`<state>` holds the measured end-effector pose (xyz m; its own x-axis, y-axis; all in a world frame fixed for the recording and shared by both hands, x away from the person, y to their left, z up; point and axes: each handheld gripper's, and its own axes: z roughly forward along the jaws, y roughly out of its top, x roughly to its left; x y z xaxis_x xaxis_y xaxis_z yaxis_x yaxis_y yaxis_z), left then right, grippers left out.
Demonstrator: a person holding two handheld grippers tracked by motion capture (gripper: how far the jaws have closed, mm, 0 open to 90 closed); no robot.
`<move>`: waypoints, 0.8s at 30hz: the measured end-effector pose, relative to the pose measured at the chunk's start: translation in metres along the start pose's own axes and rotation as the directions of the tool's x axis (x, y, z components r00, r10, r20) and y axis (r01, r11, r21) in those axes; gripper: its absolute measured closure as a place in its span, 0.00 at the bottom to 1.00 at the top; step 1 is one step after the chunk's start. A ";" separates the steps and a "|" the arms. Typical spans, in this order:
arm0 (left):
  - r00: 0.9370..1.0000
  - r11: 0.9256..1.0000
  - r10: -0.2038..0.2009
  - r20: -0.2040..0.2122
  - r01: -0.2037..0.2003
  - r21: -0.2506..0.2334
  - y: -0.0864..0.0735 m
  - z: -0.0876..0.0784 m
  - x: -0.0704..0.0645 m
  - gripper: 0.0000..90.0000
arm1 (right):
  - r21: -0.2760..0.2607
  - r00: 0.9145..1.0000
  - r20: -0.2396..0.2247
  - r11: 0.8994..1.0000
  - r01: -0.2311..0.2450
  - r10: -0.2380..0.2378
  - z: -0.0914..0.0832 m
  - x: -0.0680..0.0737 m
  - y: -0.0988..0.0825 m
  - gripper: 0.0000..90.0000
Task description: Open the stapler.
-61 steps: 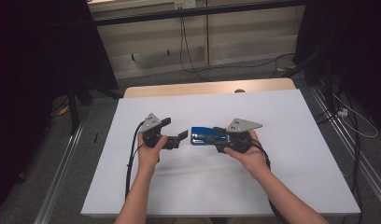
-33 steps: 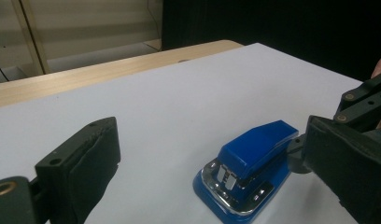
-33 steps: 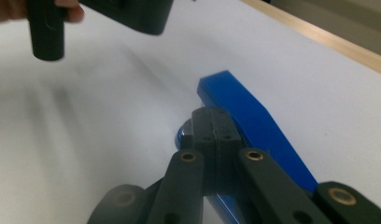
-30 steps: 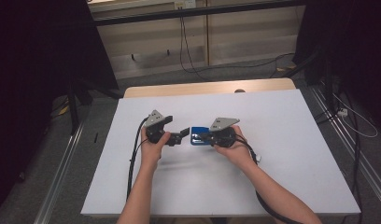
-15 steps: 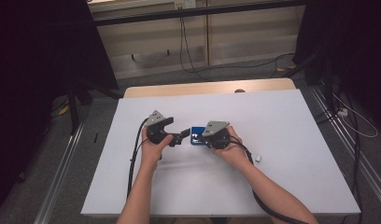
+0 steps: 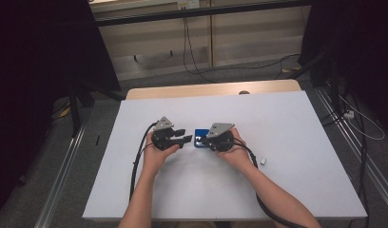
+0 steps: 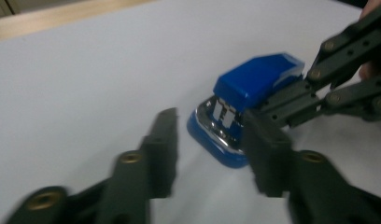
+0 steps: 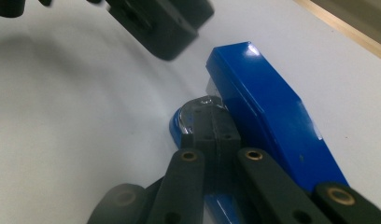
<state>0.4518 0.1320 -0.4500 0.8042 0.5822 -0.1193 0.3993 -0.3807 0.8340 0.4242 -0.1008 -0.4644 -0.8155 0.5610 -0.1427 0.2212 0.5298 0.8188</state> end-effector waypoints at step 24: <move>0.996 0.999 -0.015 0.087 0.019 -0.040 0.009 0.016 0.001 1.00 | -0.011 0.999 -0.019 0.999 -0.042 0.042 0.000 -0.002 -0.002 1.00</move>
<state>0.4635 0.1176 -0.4515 0.8334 0.5230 -0.1785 0.3963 -0.3405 0.8526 0.4251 -0.1026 -0.4659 -0.8157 0.5703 -0.0974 0.2493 0.4983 0.8304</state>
